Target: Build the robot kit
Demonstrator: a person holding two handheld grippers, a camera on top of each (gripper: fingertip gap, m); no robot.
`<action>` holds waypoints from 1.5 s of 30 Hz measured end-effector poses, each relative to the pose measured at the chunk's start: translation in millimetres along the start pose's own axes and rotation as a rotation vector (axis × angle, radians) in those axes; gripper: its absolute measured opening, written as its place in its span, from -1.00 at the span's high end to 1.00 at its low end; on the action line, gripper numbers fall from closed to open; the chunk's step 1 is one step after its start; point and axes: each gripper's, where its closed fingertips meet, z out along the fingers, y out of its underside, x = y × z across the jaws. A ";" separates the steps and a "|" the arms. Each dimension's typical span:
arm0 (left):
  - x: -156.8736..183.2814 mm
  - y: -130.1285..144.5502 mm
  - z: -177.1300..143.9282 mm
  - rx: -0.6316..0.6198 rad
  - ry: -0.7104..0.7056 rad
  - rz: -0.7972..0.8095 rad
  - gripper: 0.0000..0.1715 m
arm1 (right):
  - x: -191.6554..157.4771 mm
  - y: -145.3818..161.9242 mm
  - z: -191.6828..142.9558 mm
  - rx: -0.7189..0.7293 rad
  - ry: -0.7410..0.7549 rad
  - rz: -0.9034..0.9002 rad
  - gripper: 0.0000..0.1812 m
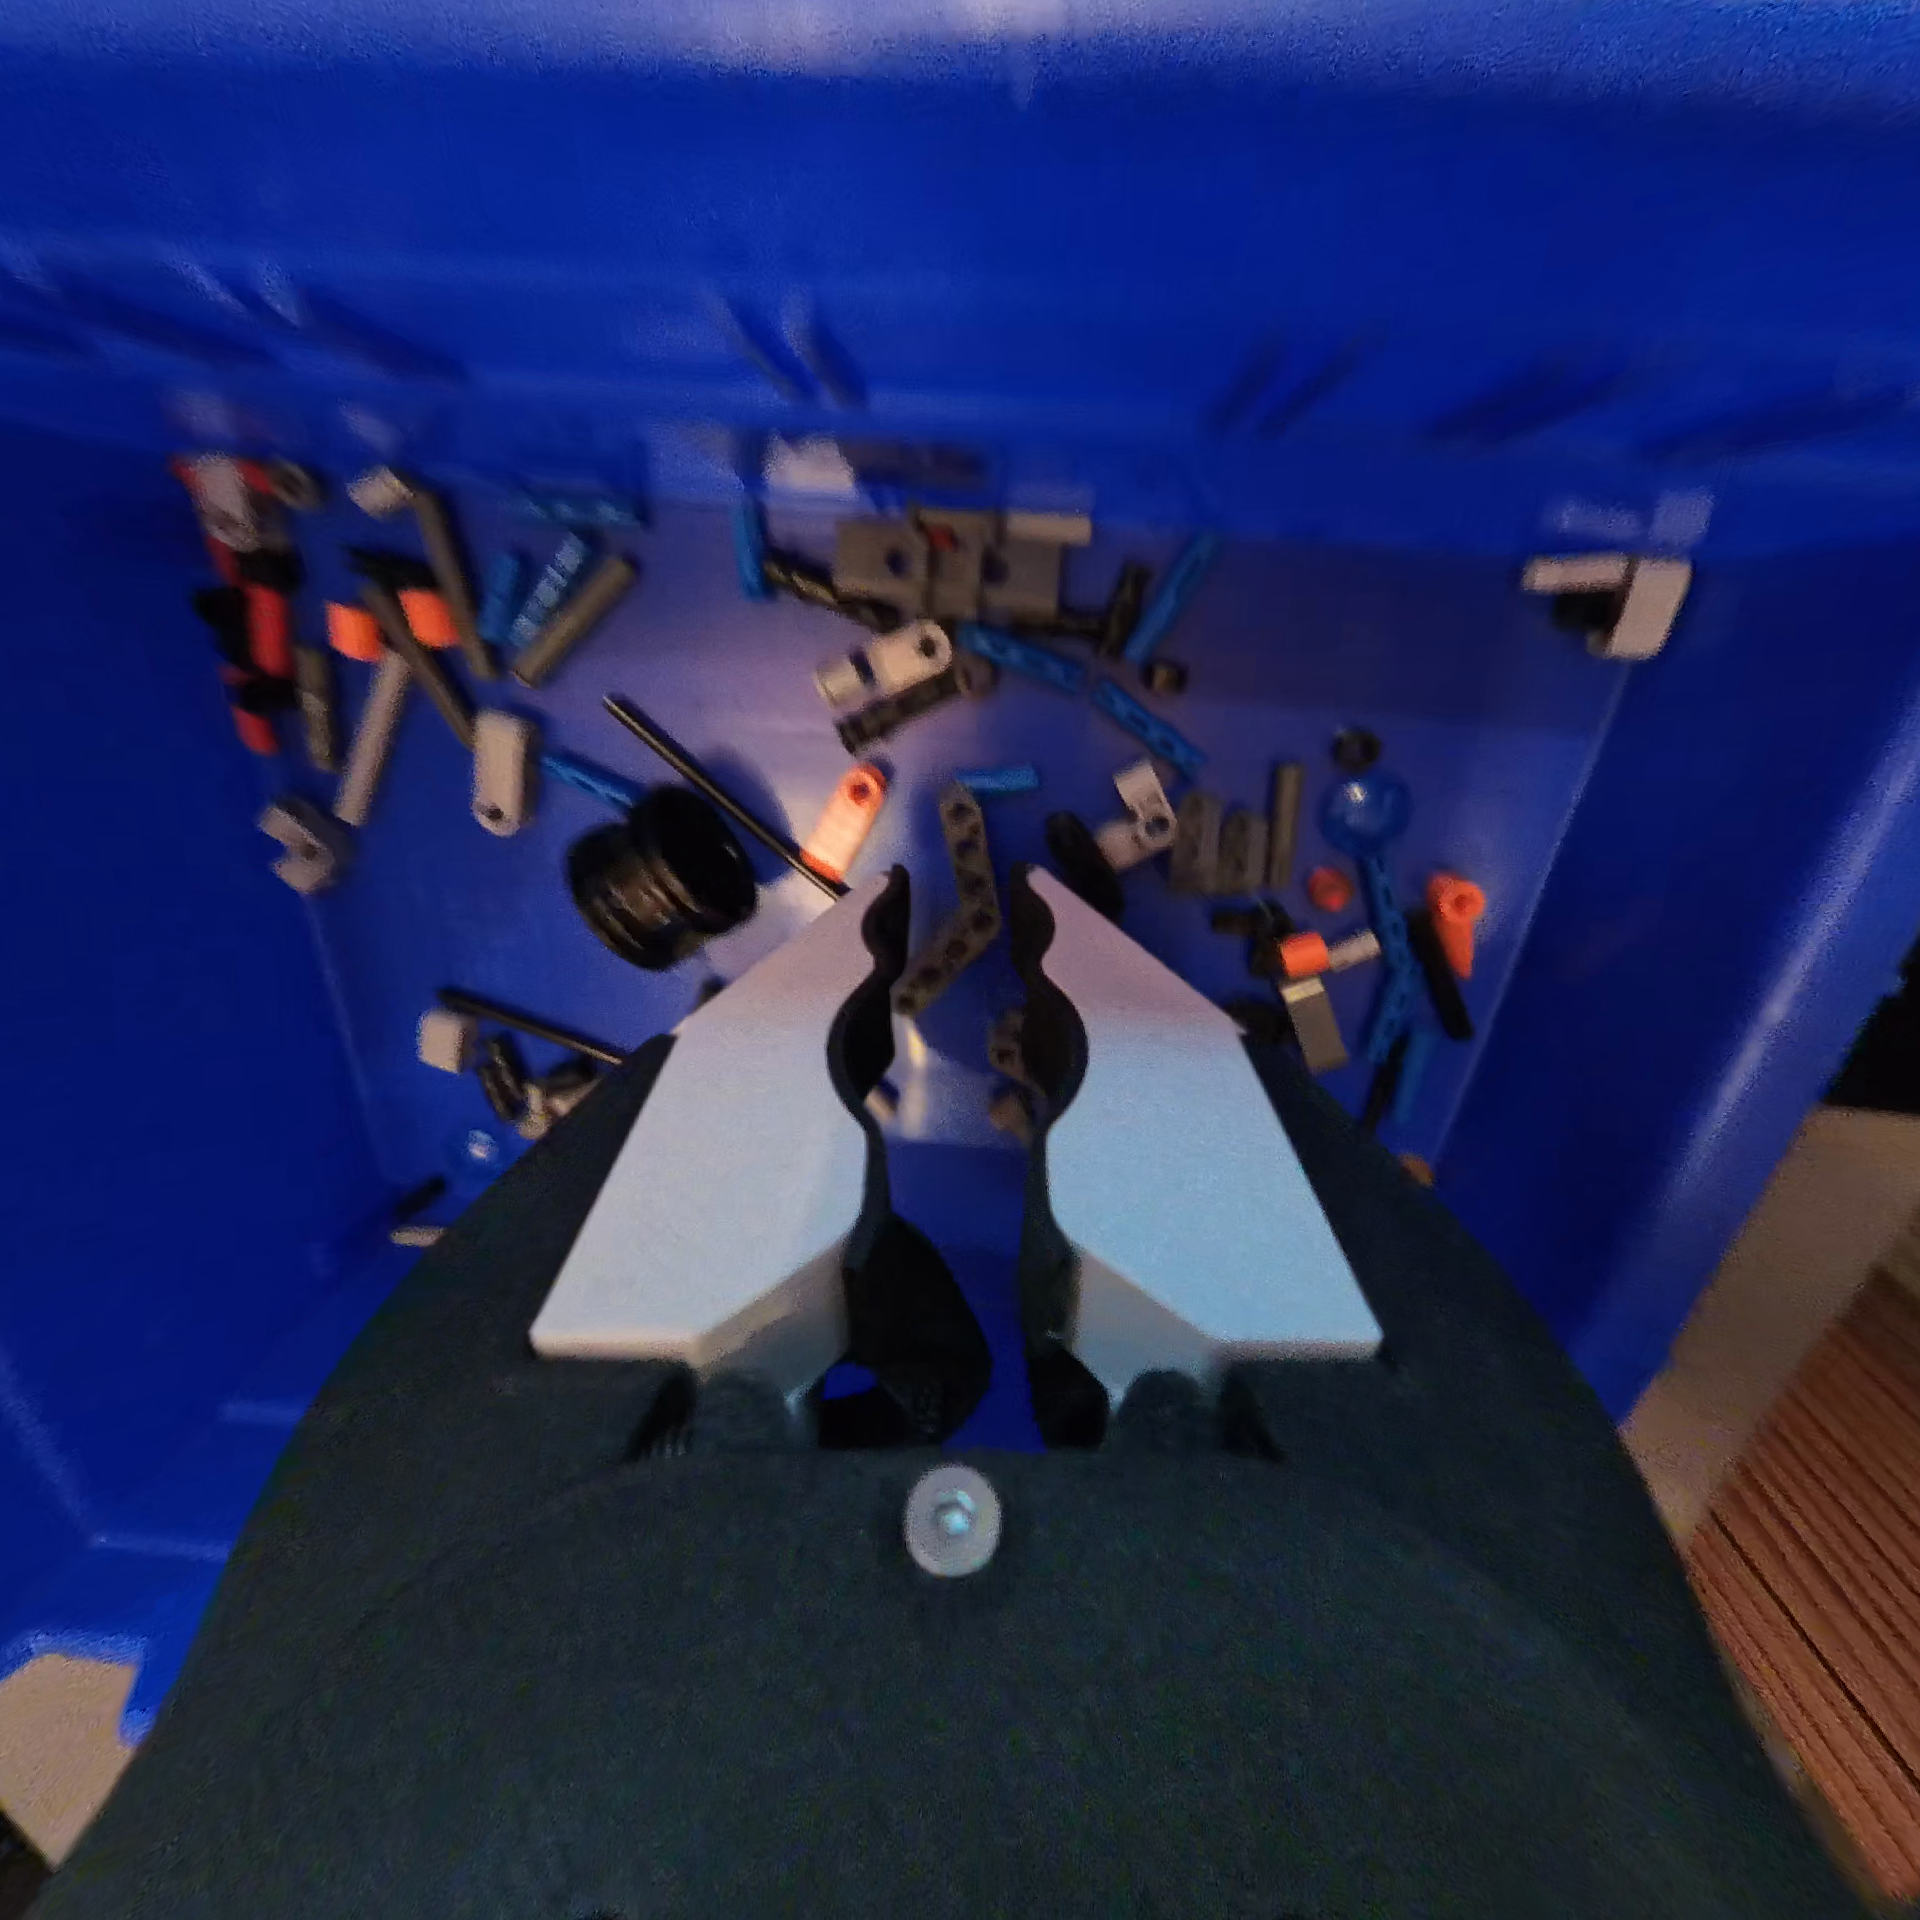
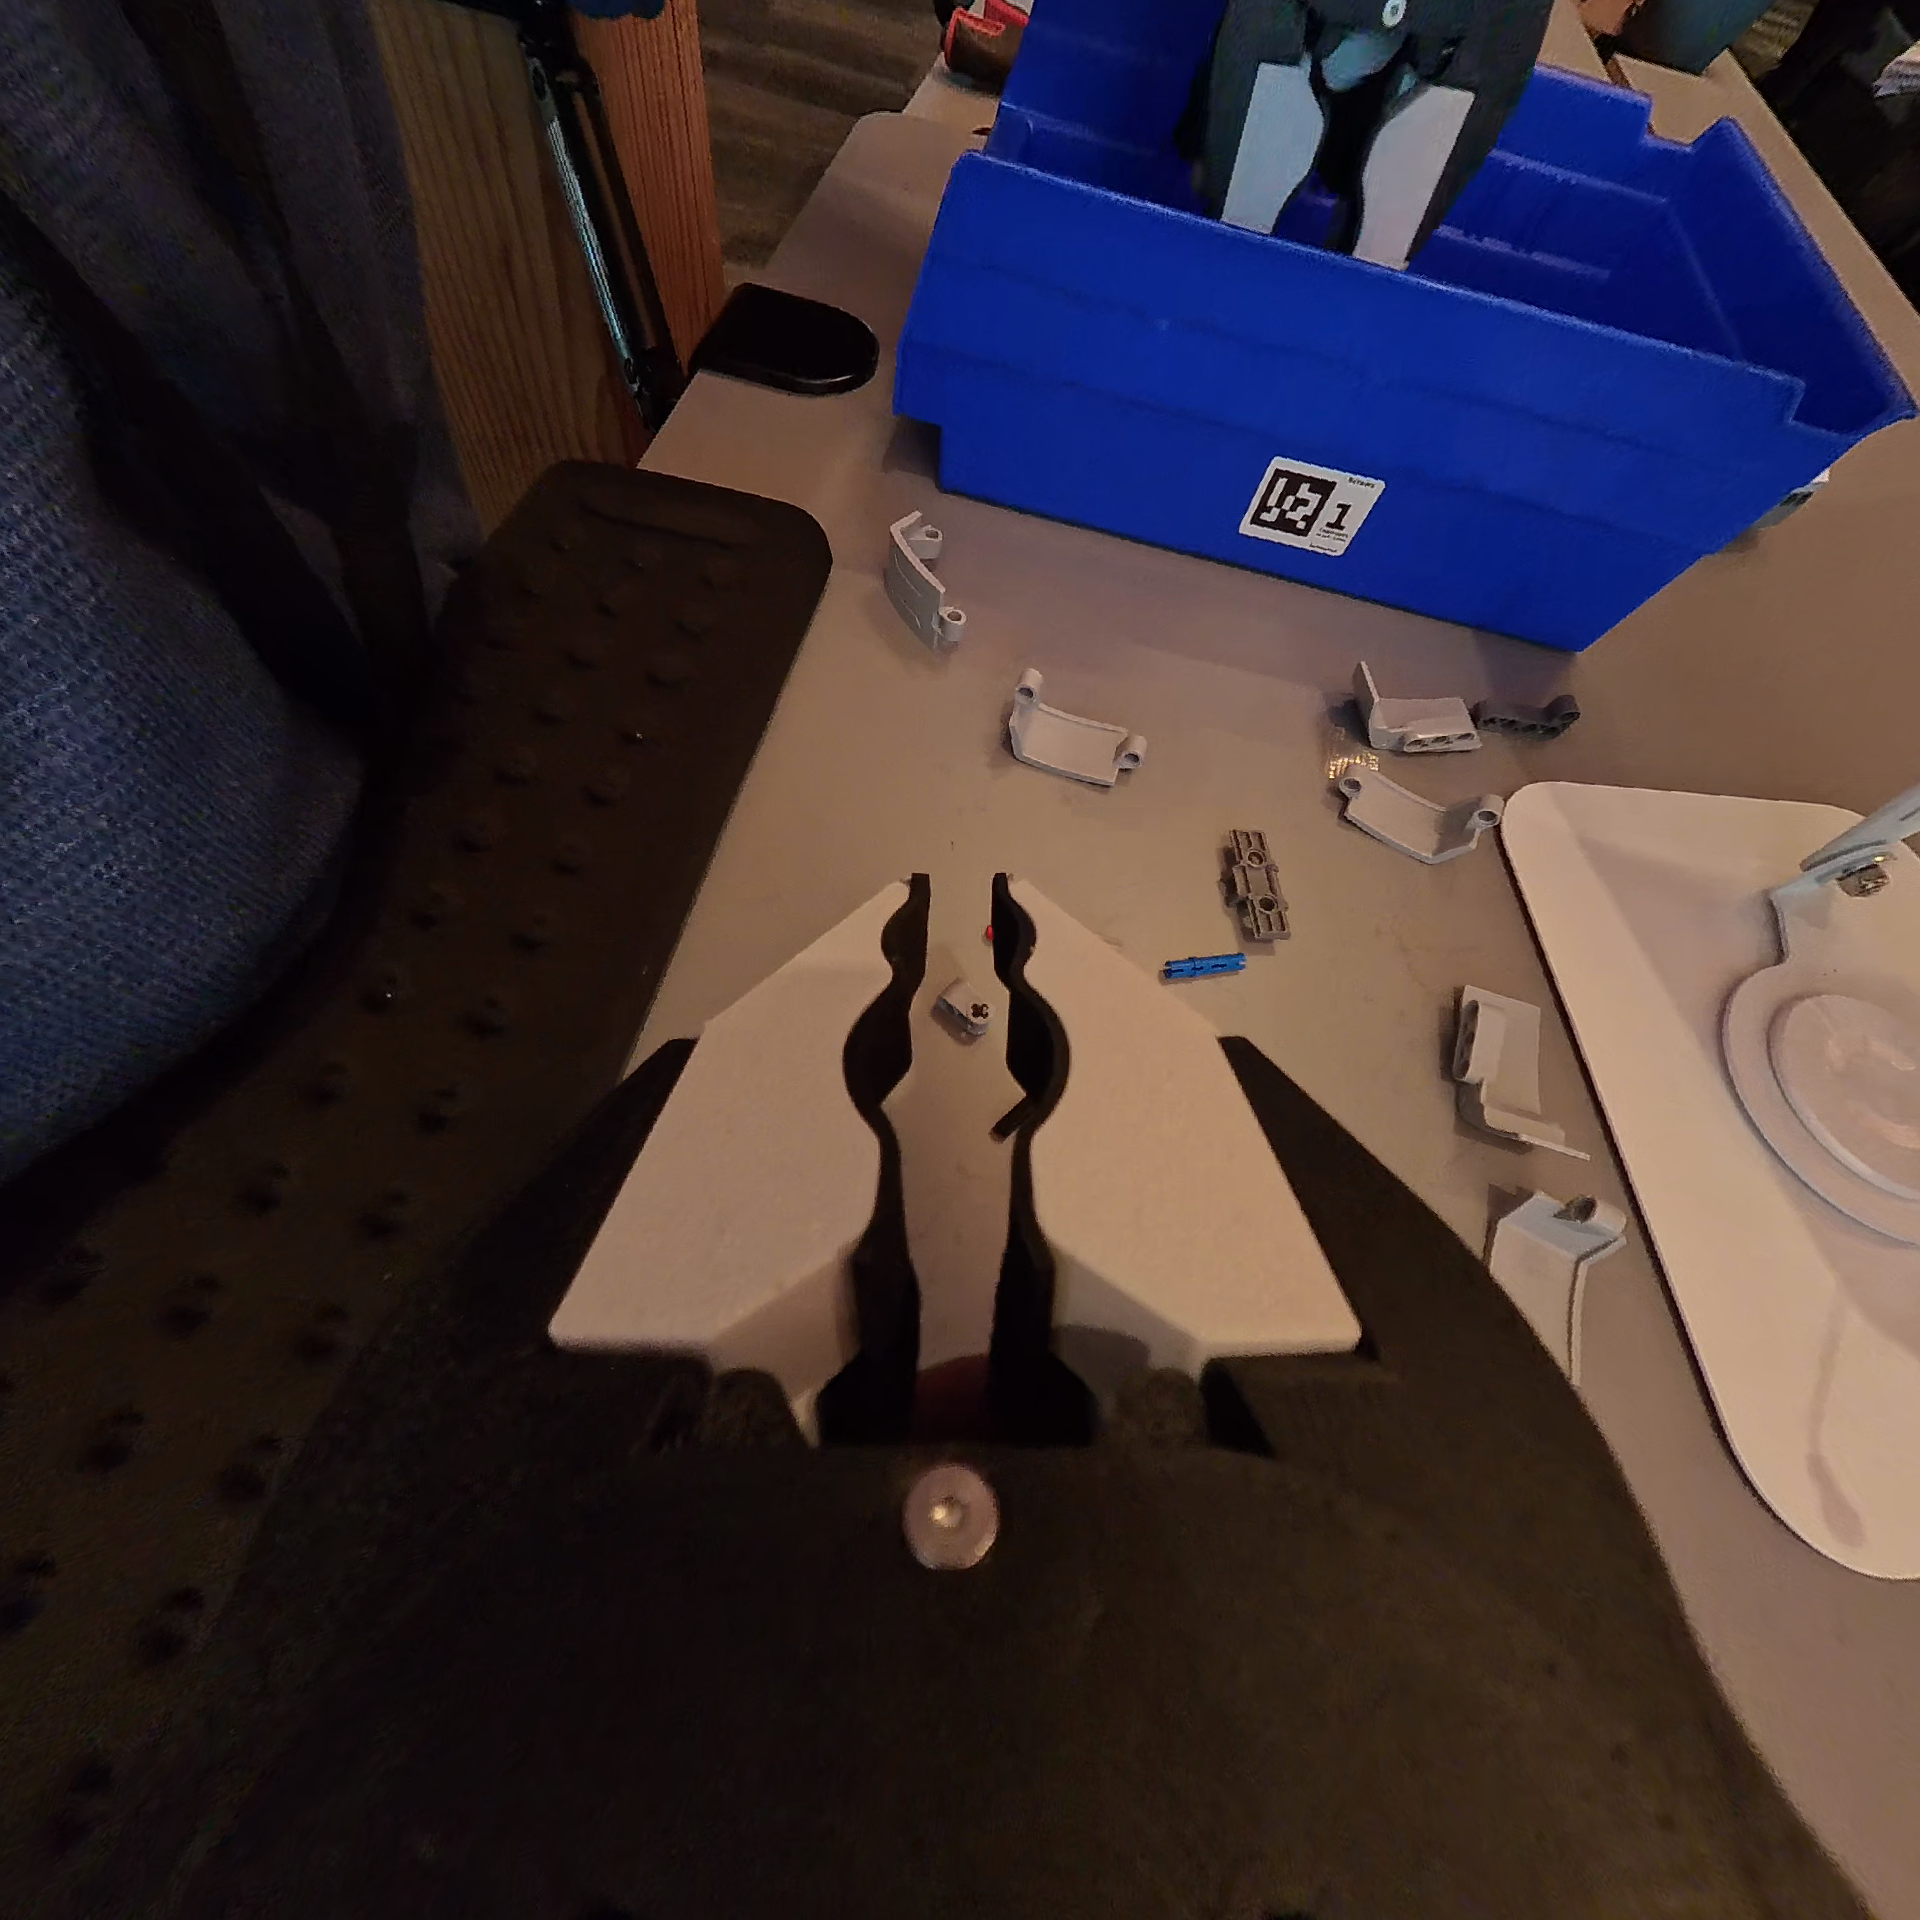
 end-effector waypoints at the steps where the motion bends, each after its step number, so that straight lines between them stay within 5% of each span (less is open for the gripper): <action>1: -4.8 -8.6 -0.7 0.040 -0.027 -0.001 0.79 | 0.1 0.2 0.1 -0.001 0.000 0.001 0.90; 24: -4.2 -34.1 17.9 0.123 -0.016 0.012 0.84 | -2.3 -1.0 -0.9 0.003 -0.004 -0.006 0.90; 33: -15.0 -31.3 -15.2 0.187 -0.081 -0.008 0.84 | -2.1 -1.7 -0.7 0.003 -0.002 -0.009 0.90; 41: -15.3 -100.6 -88.5 0.416 -0.170 0.052 0.85 | -1.3 -4.1 -1.9 0.010 0.002 -0.013 0.90; 45: -10.5 -151.2 -93.7 0.423 -0.161 0.151 0.85 | -1.1 -4.7 -3.0 0.010 0.003 -0.013 0.90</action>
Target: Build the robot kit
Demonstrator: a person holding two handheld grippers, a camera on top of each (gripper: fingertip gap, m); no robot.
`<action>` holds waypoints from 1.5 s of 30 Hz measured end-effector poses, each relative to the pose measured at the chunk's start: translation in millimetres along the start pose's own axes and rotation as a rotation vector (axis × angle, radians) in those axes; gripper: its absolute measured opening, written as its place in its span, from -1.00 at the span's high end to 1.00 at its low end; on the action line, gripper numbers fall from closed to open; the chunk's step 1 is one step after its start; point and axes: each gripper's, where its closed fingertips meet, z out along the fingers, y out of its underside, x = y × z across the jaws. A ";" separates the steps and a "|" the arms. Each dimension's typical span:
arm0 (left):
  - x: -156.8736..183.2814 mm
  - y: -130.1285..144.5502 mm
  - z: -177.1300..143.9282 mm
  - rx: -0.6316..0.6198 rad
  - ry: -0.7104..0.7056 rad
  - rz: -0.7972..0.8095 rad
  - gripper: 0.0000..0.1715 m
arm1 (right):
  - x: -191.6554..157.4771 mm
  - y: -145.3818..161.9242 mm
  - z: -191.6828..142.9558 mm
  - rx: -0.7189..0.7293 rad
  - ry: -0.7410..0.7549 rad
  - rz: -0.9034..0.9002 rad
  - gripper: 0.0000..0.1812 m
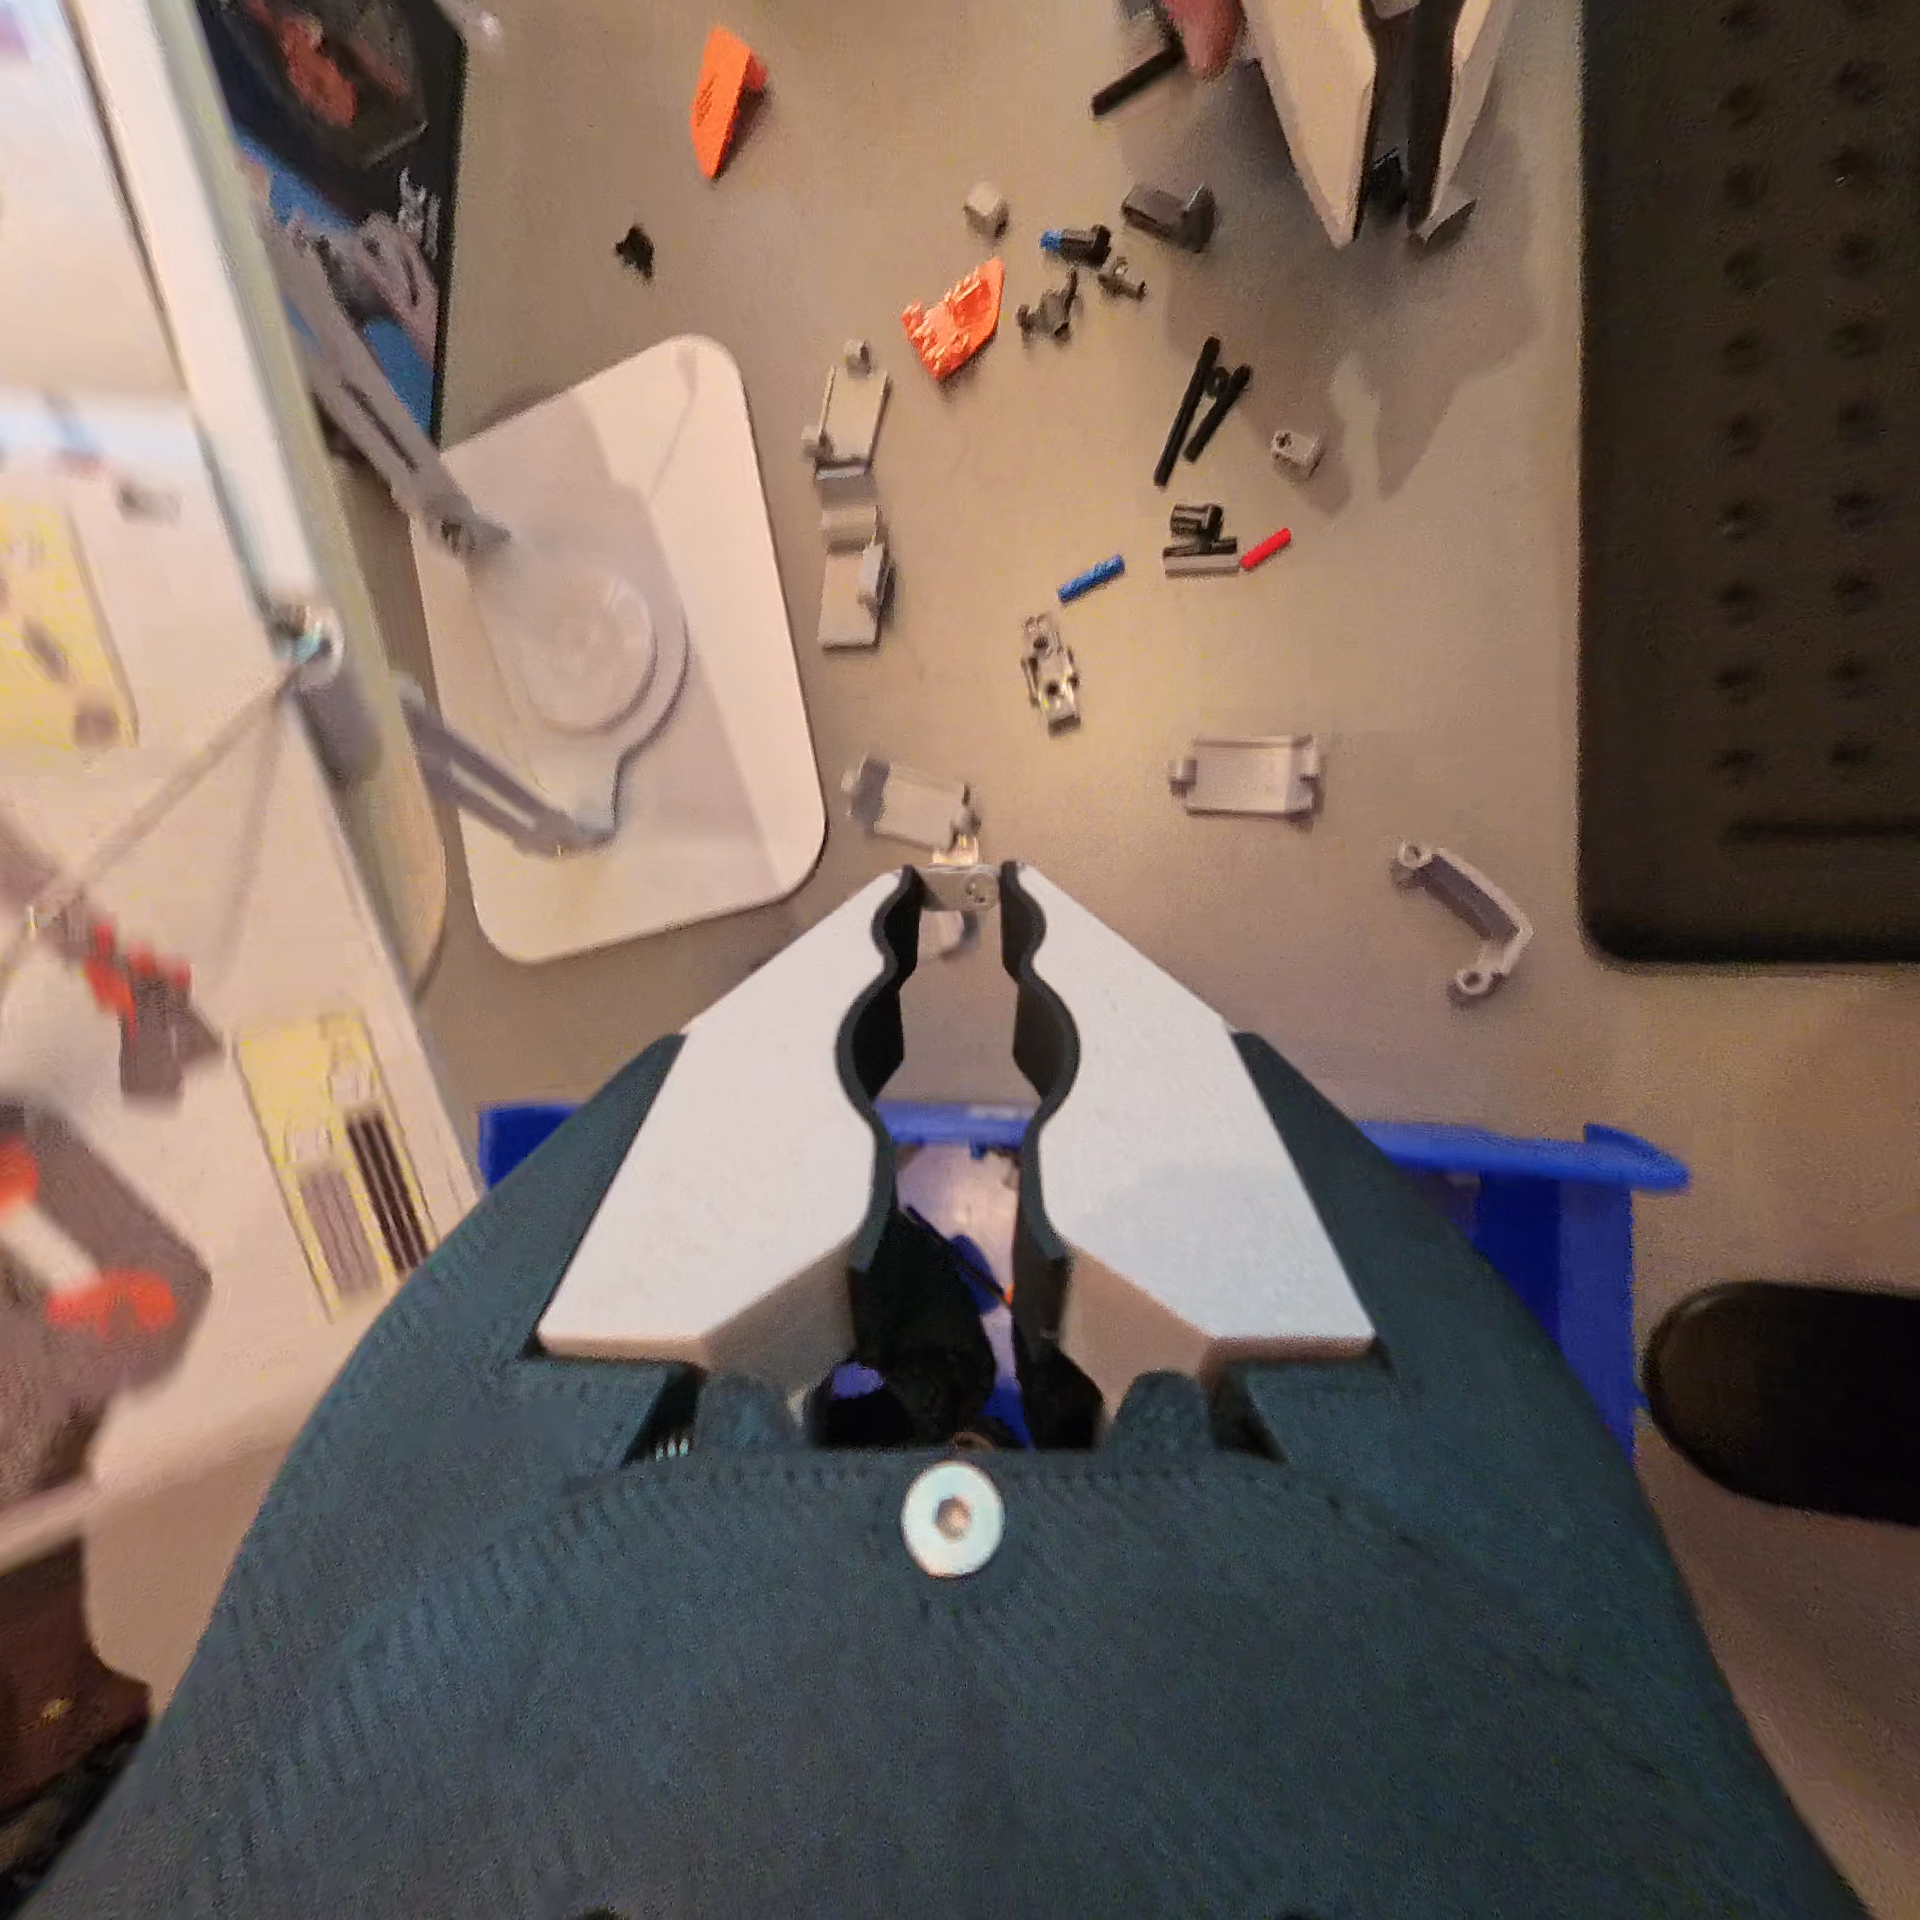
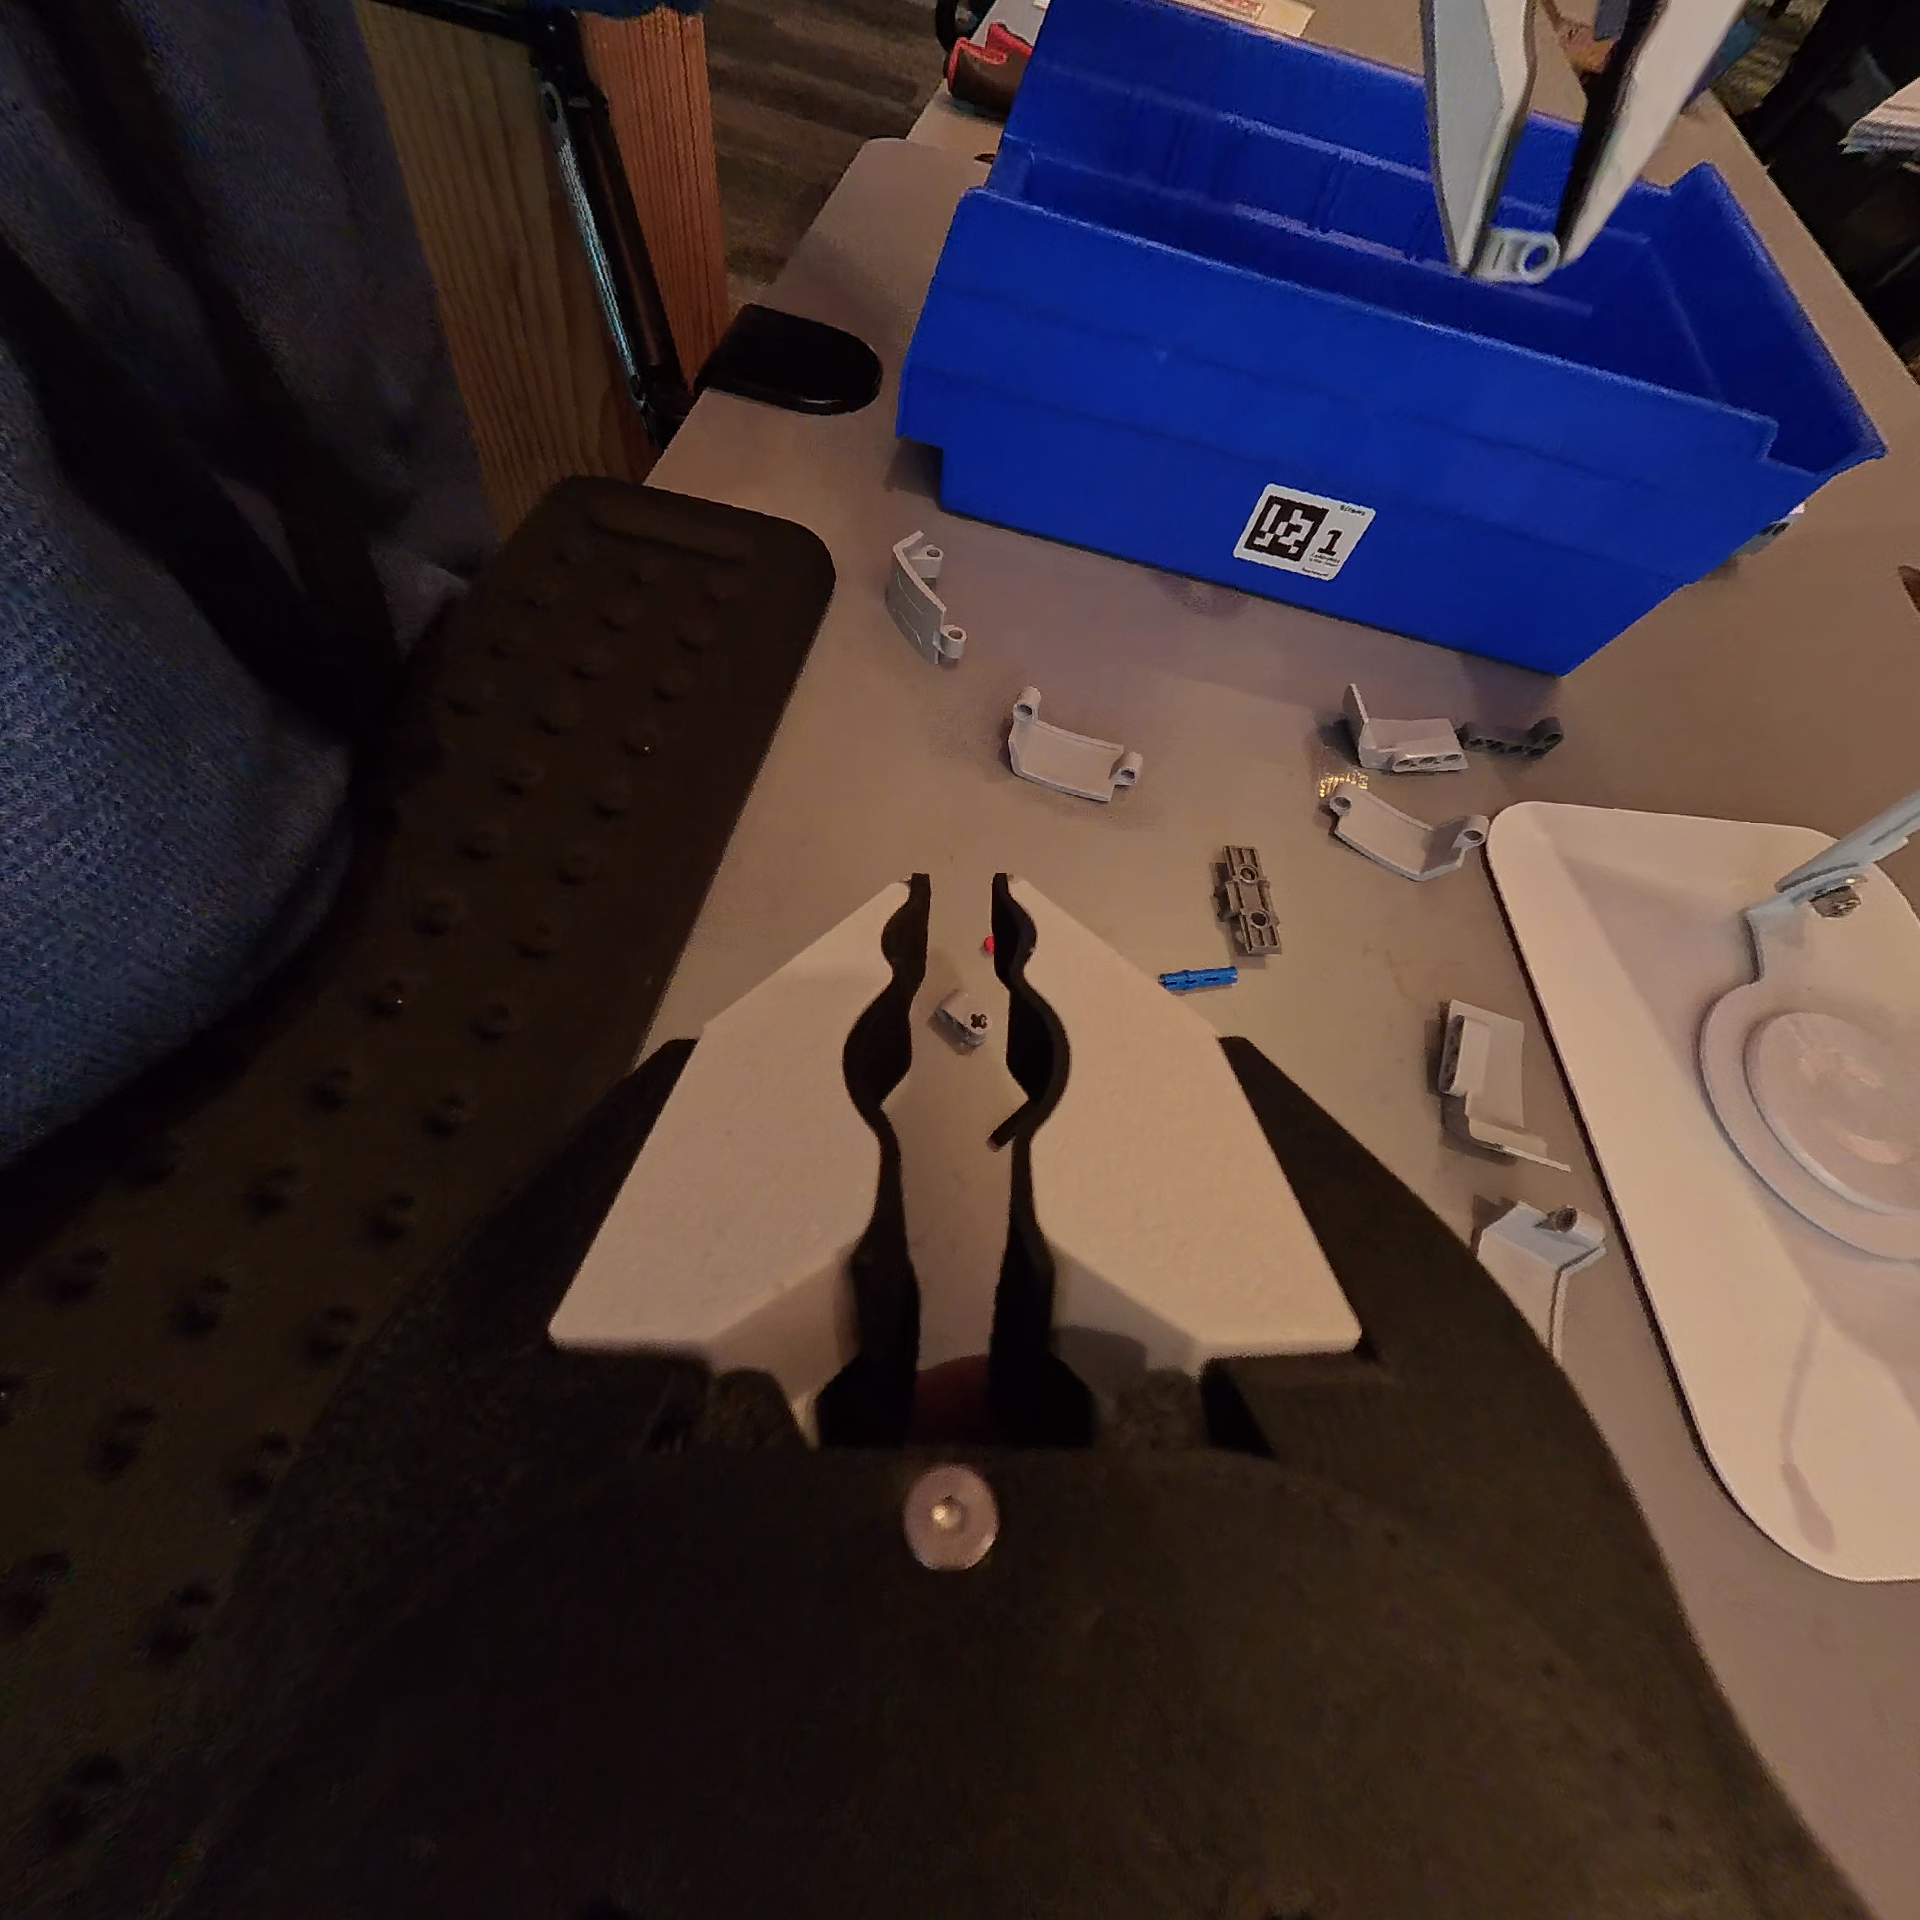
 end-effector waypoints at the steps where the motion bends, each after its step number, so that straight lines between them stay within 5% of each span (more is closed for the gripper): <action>1: 1.6 -9.3 8.7 -0.015 0.018 0.031 0.85 | -0.1 0.0 -0.3 -0.001 0.000 -0.001 0.90; 10: 39.5 -21.3 96.2 -0.213 0.334 0.164 0.85 | -3.0 -0.5 -1.3 0.005 -0.016 0.000 0.90; 18: 49.4 -11.8 116.1 -0.235 0.392 0.144 0.76 | -4.3 0.0 -0.6 0.005 -0.024 0.002 0.90; 25: 38.0 -22.4 91.5 -0.141 0.330 0.115 0.75 | -2.4 2.1 -0.9 0.001 -0.018 0.008 0.90; 36: 19.1 -20.0 3.6 -0.028 0.164 0.047 0.76 | -1.1 5.4 0.4 -0.004 -0.018 0.017 0.90; 45: 7.7 37.1 -58.9 -0.071 0.124 -0.123 0.80 | -1.2 5.1 -0.1 0.002 -0.019 0.019 0.90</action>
